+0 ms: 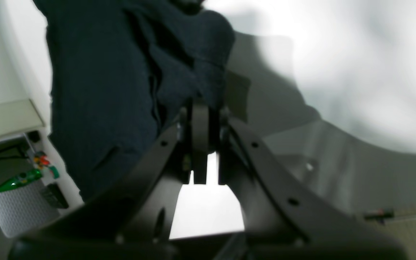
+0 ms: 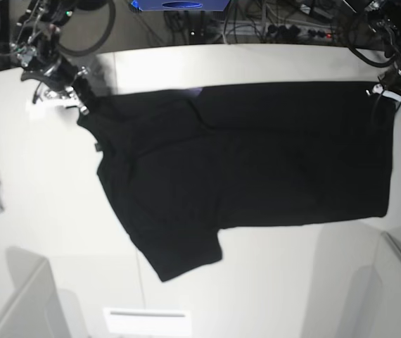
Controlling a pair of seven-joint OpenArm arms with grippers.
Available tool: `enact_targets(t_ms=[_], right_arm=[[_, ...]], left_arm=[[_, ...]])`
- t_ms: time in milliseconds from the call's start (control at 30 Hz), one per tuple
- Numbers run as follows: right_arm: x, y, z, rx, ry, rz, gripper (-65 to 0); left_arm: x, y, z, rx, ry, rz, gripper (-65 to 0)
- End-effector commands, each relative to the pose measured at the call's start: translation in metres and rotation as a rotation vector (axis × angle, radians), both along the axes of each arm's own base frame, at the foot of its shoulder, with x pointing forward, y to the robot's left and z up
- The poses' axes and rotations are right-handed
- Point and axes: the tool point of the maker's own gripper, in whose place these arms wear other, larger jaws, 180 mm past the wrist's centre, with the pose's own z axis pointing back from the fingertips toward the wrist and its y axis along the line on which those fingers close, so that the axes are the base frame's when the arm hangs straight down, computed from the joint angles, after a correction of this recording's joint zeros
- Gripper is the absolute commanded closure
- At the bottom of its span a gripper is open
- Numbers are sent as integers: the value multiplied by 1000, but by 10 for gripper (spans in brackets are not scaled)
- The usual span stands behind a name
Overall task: Fold the T-shirt properly
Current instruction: 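Pull the shirt further toward the robot base with both grippers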
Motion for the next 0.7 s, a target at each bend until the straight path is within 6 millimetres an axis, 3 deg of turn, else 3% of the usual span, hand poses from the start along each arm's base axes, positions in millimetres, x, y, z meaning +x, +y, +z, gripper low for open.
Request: enact_targets(t_ms=[0, 167, 333, 667], right_arm=[[-2, -6, 6, -13, -17, -9, 0], [-35, -32, -3, -46, 50, -87, 0], [-51, -36, -8, -52, 88, -95, 0], [-52, -32, 1, -66, 70, -90, 0]], left_arm=[[3, 9, 12, 38, -23, -6, 0], [-9, 9, 10, 47, 9, -15, 0], [-8, 1, 17, 73, 11, -59, 0], [-24, -11, 7, 58, 57, -80, 0]])
